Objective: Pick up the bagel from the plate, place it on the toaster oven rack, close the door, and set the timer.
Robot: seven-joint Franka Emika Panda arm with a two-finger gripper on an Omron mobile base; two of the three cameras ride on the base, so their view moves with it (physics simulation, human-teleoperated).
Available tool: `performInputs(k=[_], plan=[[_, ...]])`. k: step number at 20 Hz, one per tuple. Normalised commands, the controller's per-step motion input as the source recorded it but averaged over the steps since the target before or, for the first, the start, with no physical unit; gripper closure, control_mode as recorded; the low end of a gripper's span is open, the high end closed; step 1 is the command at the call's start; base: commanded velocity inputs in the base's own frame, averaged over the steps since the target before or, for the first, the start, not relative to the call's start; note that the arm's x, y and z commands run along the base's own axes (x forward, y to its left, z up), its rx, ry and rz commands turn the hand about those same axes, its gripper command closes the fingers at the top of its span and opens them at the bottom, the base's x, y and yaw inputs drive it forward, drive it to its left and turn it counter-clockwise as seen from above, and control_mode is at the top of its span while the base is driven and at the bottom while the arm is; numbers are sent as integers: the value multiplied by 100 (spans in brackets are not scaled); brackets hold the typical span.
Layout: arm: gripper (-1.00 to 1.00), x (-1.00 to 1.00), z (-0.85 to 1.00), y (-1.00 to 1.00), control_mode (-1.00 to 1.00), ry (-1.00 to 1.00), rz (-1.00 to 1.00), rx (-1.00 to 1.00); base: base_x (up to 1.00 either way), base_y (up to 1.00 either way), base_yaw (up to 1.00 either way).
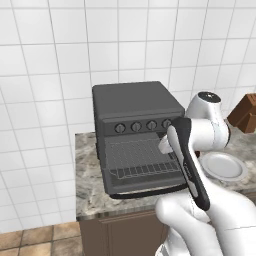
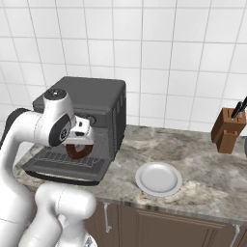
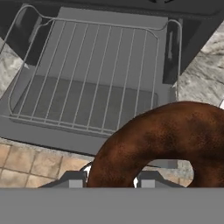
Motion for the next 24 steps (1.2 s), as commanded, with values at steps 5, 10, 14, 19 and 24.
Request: performInputs(k=[5, 10, 14, 19, 24], plan=[[100, 19, -5, 47, -100, 3, 10, -3, 0, 0, 0], [100, 32, -18, 41, -100, 4, 7, -3, 0, 0, 0], [100, 31, -34, 22, -100, 5, 4, -1, 0, 0, 0], [100, 31, -45, 14, -100, 7, 2, 0, 0, 0, 0], [100, 31, -34, 9, -100, 5, 1, 0, 0, 0, 0]])
